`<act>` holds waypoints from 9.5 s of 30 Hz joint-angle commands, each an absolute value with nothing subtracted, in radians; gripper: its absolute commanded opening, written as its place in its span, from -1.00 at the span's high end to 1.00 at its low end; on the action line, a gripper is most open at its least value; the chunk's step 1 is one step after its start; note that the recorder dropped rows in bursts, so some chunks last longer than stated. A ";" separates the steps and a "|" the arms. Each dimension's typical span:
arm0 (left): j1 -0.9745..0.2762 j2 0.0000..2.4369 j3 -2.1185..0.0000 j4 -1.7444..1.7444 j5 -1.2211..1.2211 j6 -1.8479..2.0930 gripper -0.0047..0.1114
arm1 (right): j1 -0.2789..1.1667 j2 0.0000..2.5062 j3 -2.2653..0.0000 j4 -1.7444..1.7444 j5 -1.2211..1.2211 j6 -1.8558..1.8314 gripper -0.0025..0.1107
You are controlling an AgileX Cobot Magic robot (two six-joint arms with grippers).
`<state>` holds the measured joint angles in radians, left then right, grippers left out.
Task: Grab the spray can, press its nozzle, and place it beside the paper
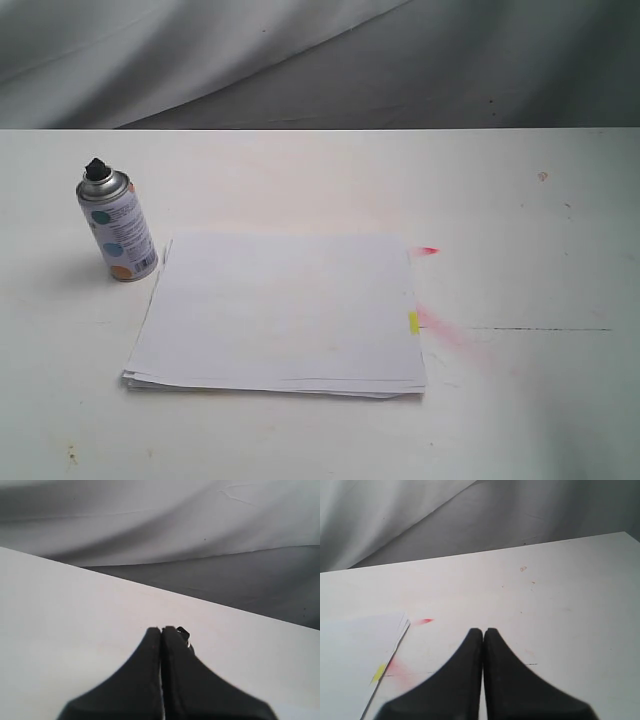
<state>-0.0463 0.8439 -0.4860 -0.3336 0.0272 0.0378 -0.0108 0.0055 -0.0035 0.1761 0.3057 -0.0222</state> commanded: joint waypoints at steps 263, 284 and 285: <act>-0.791 1.887 -0.910 1.744 0.938 -1.124 0.92 | -0.007 0.000 0.000 0.195 -0.049 0.010 0.96; -0.791 1.887 -0.910 1.744 0.889 -1.125 0.92 | -0.007 0.634 -0.615 0.491 0.378 -0.127 0.96; -0.791 1.887 -0.910 1.744 0.889 -1.125 0.92 | -0.007 0.701 -0.676 0.505 0.382 -0.165 0.96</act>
